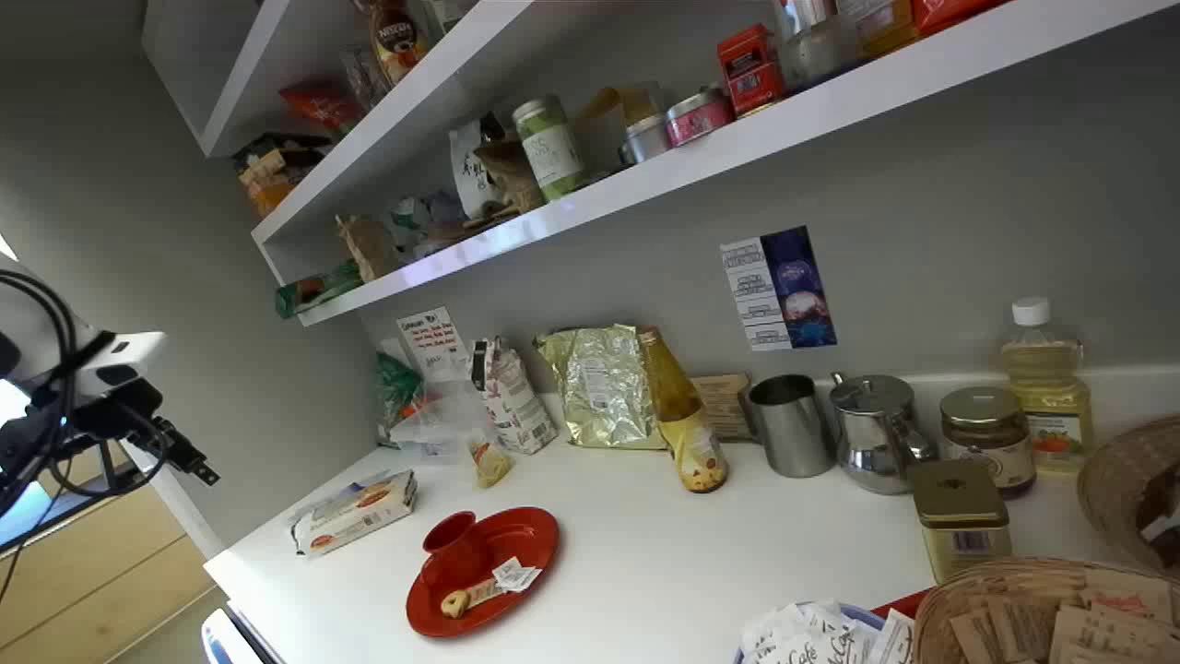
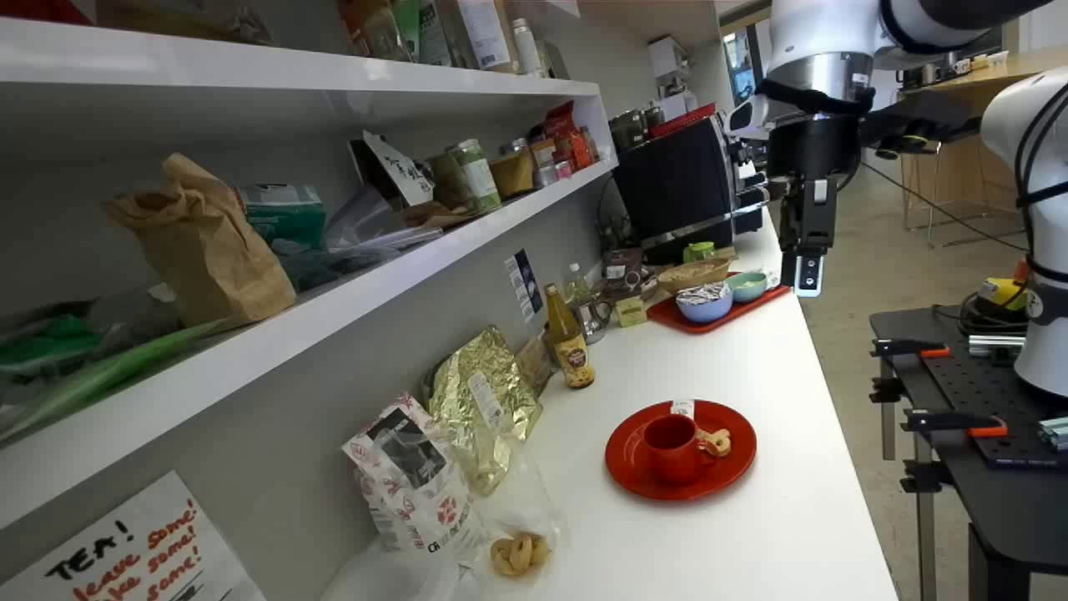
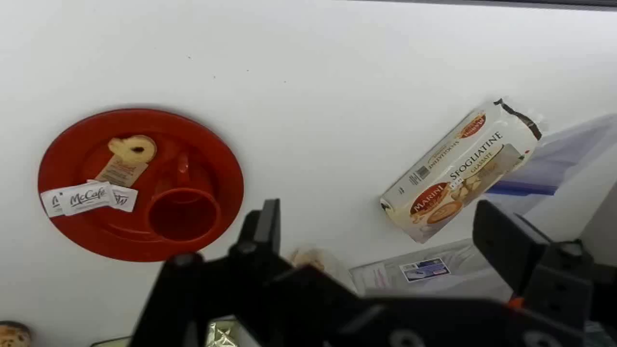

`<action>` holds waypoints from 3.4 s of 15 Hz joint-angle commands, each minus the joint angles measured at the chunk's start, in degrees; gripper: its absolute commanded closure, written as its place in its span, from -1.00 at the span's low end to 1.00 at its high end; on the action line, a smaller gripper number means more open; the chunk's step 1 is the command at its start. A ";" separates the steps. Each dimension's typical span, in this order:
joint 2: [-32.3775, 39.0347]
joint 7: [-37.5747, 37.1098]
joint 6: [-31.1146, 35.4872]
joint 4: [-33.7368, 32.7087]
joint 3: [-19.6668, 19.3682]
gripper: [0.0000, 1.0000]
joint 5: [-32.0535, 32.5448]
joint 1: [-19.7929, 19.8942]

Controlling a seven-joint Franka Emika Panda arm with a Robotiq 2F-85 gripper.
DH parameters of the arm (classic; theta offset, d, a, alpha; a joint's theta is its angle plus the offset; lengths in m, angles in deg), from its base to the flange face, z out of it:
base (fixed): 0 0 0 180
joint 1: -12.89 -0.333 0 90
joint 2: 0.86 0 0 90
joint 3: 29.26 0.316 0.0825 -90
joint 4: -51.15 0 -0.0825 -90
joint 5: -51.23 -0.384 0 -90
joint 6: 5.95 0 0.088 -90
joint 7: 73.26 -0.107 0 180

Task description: Put the cup on the table

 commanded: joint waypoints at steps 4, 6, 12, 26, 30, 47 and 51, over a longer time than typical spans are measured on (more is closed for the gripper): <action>0.40 -0.35 -0.24 0.42 -0.48 -1.00 0.51 -0.38; 0.40 -0.35 -0.24 0.42 -0.48 -1.00 0.51 -0.38; 6.24 0.34 -0.53 -6.39 -2.78 -1.00 3.83 4.63; 43.39 -0.95 -2.67 -25.76 -6.75 -1.00 11.37 13.34; 48.82 -0.49 -4.11 -27.62 -7.70 -1.00 11.21 13.64; 65.66 -2.68 -6.64 -43.52 -12.00 -1.00 15.06 13.65; 68.39 -2.60 -7.20 -44.71 -12.27 -1.00 14.90 13.62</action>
